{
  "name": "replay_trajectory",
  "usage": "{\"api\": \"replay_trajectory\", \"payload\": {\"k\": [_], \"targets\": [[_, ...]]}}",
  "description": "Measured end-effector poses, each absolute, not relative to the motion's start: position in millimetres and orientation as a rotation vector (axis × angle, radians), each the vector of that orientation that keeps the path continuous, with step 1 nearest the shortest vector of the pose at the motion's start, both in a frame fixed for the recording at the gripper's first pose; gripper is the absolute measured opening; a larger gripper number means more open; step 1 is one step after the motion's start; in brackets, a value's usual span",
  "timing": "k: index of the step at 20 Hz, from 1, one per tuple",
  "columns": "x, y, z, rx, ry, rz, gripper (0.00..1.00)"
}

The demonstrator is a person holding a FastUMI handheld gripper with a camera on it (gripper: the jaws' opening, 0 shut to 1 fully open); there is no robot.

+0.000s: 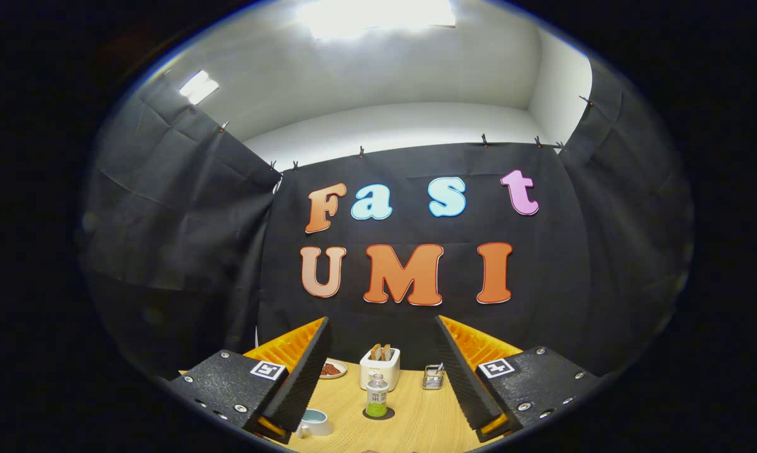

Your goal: Take the bottle from table, then pour the juice into the cup, finally place the bottle on the coaster

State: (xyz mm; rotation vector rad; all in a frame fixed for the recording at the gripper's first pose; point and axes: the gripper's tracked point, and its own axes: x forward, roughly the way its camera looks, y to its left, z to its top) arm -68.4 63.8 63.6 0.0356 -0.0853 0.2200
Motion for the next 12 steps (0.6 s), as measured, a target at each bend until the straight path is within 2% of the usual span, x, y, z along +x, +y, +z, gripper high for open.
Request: {"api": "replay_trajectory", "payload": {"k": [12], "targets": [[-67.2,68.1,68.1,0.052,-0.112,0.237,0.96]]}}
